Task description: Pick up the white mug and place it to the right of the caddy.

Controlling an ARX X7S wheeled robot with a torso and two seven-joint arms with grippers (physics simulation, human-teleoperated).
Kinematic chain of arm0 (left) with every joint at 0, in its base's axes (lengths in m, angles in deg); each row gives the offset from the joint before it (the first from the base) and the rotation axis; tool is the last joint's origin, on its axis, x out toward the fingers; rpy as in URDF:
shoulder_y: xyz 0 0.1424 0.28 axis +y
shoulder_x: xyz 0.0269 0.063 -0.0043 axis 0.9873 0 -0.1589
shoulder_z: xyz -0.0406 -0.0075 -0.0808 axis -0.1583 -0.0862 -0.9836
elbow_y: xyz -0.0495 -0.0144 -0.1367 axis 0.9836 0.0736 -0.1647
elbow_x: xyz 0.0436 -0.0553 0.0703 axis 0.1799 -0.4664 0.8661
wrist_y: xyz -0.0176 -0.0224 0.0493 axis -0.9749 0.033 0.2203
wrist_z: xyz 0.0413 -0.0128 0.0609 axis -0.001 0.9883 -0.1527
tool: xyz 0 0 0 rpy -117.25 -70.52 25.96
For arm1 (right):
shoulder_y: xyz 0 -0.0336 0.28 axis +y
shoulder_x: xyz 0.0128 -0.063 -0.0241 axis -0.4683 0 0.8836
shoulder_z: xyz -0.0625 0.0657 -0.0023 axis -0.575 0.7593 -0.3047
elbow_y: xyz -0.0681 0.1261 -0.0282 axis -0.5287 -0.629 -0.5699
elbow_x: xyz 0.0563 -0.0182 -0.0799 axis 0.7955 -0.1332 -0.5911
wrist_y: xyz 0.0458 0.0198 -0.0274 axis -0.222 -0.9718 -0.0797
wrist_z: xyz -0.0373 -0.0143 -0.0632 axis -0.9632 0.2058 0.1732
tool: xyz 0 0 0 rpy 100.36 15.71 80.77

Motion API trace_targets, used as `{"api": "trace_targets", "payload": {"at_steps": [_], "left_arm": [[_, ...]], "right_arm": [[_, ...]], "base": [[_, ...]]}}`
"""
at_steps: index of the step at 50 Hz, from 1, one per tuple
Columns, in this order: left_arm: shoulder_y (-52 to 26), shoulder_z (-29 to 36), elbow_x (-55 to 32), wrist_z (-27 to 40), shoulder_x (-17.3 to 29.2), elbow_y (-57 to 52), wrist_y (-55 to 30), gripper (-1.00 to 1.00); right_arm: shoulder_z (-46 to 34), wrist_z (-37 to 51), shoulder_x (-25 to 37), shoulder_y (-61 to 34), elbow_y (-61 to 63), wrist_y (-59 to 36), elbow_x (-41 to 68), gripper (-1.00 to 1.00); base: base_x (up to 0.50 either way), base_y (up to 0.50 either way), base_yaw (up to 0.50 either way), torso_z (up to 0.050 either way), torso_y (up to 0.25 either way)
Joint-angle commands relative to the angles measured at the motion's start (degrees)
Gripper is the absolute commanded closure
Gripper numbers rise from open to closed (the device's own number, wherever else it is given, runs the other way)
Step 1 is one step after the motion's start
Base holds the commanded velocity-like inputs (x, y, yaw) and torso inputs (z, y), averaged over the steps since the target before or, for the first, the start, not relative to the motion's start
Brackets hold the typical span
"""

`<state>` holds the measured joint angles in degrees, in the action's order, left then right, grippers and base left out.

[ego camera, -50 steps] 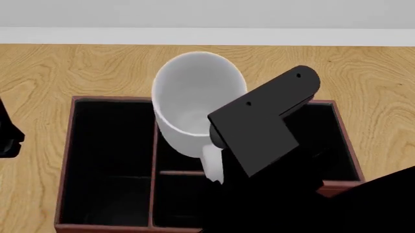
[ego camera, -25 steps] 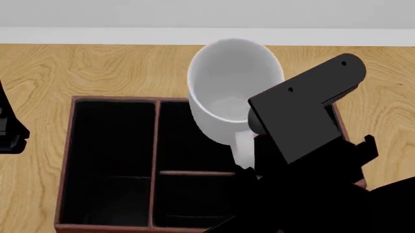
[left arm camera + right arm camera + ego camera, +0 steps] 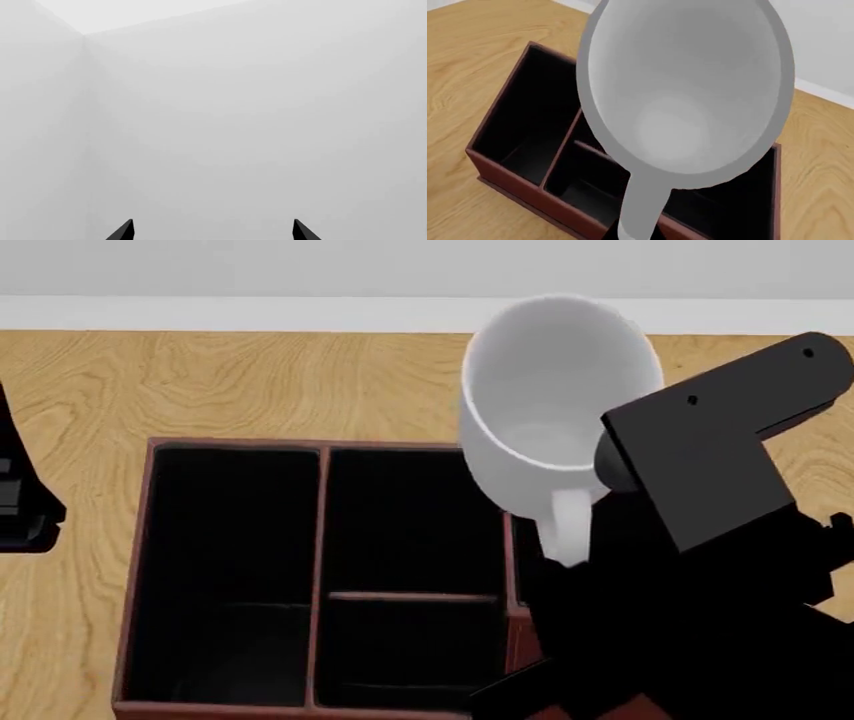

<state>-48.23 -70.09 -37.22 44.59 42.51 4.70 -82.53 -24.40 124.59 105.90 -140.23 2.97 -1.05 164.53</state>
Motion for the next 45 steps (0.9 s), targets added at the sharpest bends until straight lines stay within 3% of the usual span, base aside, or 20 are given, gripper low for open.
{"api": "trace_targets", "payload": {"at_steps": [1, 45], "left_arm": [[0.4, 0.3, 0.7, -0.6, 0.1, 0.7, 1.2, -1.00], [0.1, 1.7, 1.3, -1.1, 0.1, 2.2, 2.4, -1.00]], "right_arm": [[1.4, -1.3, 3.0, -0.3, -1.3, -0.8, -1.7, 1.00], [3.0, -6.0, 11.2, 1.8, -5.4, -3.1, -7.1, 1.00]], "base": [[0.00, 0.00, 0.00, 0.000, 0.000], [0.00, 0.00, 0.00, 0.000, 0.000]]}}
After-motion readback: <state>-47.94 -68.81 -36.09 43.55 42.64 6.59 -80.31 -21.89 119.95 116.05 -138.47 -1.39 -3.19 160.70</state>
